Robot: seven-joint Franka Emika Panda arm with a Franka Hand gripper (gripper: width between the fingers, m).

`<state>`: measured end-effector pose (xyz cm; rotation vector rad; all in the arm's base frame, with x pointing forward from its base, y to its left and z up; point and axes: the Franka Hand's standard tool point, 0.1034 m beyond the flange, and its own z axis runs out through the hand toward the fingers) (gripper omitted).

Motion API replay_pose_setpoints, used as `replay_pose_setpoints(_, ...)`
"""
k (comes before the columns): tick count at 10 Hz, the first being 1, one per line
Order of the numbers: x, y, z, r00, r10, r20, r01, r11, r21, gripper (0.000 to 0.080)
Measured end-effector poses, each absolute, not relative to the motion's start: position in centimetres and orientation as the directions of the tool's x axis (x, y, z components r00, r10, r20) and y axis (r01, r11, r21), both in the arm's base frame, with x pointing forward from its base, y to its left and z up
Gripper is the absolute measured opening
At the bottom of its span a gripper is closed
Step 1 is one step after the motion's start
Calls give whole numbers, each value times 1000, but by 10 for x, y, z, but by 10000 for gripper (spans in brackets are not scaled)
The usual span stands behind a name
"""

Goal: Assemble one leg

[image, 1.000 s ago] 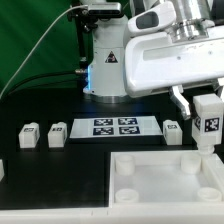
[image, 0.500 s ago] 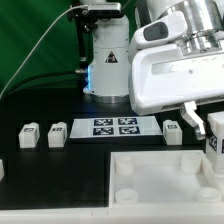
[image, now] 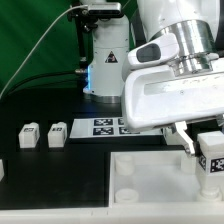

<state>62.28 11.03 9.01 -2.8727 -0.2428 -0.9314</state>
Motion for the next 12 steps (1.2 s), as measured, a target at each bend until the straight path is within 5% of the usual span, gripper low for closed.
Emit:
replay_pose_setpoints(11, 605, 111, 74, 779, 113, 616, 182, -982, -50, 291)
replay_pose_setpoints(12, 605, 111, 74, 779, 113, 616, 182, -982, -50, 388)
